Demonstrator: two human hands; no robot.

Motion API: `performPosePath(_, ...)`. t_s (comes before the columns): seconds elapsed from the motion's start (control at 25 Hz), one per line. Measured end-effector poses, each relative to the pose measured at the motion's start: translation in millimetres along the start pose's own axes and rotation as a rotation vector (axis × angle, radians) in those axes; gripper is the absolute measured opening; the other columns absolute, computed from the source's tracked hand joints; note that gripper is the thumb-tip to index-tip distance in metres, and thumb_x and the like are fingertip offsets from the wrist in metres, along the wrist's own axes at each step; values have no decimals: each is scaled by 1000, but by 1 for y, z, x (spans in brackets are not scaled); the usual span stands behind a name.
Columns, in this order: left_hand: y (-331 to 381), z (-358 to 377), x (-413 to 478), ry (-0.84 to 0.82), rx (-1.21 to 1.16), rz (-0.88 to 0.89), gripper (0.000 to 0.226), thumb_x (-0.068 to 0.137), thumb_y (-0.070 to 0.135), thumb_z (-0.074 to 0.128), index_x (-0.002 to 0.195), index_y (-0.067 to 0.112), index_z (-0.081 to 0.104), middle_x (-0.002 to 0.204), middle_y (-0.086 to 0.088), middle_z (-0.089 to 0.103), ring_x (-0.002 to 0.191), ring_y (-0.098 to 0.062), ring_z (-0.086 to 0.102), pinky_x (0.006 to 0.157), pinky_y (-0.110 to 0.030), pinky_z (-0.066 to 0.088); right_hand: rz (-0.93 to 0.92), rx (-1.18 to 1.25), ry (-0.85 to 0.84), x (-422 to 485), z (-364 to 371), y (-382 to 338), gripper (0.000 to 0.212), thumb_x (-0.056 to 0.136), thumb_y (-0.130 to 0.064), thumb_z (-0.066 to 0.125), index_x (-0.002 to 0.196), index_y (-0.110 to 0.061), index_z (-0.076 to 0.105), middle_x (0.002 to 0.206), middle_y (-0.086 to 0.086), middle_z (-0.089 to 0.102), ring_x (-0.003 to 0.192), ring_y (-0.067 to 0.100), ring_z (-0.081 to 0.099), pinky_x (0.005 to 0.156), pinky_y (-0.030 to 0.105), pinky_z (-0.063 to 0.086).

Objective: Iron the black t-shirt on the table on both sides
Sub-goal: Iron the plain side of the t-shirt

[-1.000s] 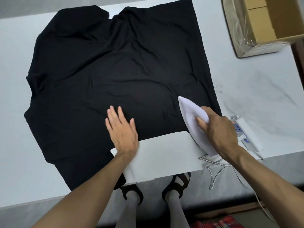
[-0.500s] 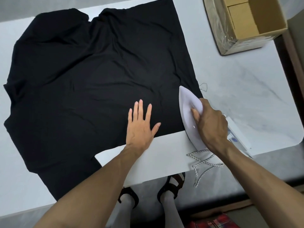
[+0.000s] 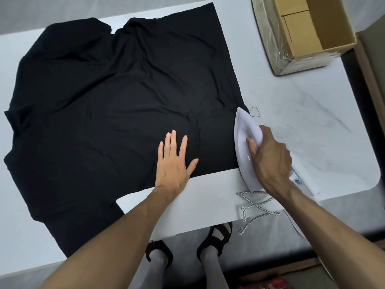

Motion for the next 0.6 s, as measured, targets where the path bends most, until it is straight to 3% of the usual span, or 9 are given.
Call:
performPosePath(0.12, 0, 1, 0, -5, -8, 5, 73, 96, 58, 0, 155, 15, -9, 163, -20, -8, 151, -31, -7, 122, -47, 9, 25, 15, -13, 4, 1, 4, 31, 98, -37, 45, 120, -16, 47, 83, 14, 58, 72, 31, 38, 67, 38, 33)
performPosePath(0.32, -13, -7, -2, -46, -116, 76, 75, 98, 59, 14, 156, 15, 2, 163, -18, -5, 151, -30, -8, 123, -46, 5, 40, 149, -22, 9, -5, -3, 32, 96, -40, 47, 120, -19, 49, 92, 12, 61, 78, 30, 40, 69, 37, 35)
performPosePath(0.48, -43, -5, -12, -200, 81, 164, 81, 92, 67, 7, 155, 20, -12, 160, -22, -19, 148, -37, -18, 122, -51, -3, -15, 365, -81, 19, -9, -20, 32, 88, -51, 47, 108, -27, 54, 89, 0, 65, 84, 33, 56, 74, 40, 46)
performPosePath(0.6, -37, -7, 10, -187, 59, 88, 81, 92, 68, 4, 153, 20, -17, 158, -22, -24, 147, -39, -21, 121, -52, -5, -10, 446, -99, 25, -12, -41, 28, 83, -52, 49, 95, -28, 56, 83, -4, 63, 80, 30, 61, 74, 47, 54)
Point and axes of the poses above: each hand's wrist, its own x-axis towards the middle knuckle, its own z-axis out of the palm, y = z × x, the point moved 5 cm from there along x, towards the middle knuckle
